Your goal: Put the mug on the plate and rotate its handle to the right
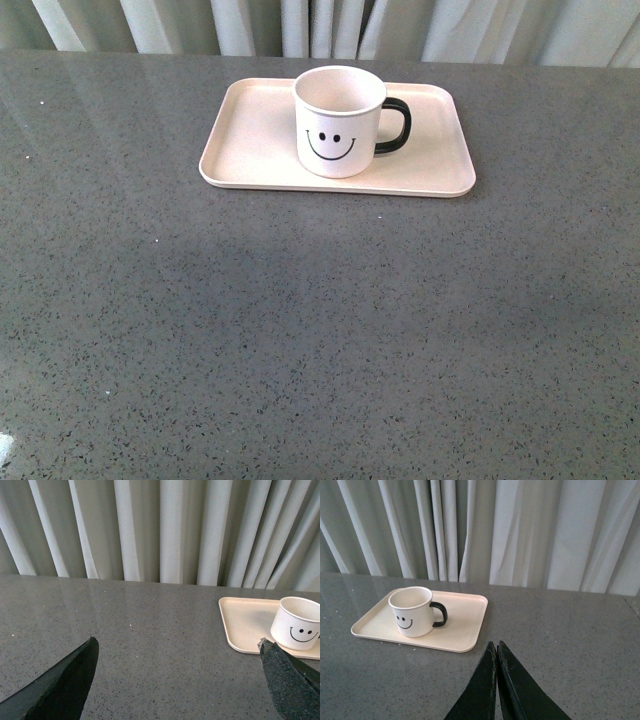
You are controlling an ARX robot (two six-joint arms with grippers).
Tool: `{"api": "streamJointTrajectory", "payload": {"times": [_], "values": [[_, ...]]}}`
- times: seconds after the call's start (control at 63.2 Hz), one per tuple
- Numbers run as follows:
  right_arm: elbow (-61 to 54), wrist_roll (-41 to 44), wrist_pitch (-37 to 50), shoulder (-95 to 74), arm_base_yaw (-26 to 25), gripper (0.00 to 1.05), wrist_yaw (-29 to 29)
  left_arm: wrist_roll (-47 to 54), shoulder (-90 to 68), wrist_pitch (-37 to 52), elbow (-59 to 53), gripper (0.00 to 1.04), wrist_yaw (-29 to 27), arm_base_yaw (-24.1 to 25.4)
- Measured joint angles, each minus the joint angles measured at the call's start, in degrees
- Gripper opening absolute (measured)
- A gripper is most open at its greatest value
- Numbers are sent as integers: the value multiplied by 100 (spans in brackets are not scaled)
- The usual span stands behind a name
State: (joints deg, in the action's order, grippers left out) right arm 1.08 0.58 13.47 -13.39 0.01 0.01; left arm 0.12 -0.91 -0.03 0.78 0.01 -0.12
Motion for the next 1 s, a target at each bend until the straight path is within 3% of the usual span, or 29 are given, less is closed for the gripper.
{"api": "streamJointTrajectory", "payload": {"times": [0.19,0.285,0.585,0.759,0.997], "values": [[0,0,-328,323,0,2,0,0,0,0,0,95,0,0],[0,0,-1228,1036,0,2,11,0,0,0,0,96,-2,0],[0,2,-1329,1303,0,3,2,0,0,0,0,96,0,0],[0,0,-1329,1305,0,45,0,0,0,0,0,96,0,0],[0,0,-1329,1305,0,85,0,0,0,0,0,96,0,0]]}}
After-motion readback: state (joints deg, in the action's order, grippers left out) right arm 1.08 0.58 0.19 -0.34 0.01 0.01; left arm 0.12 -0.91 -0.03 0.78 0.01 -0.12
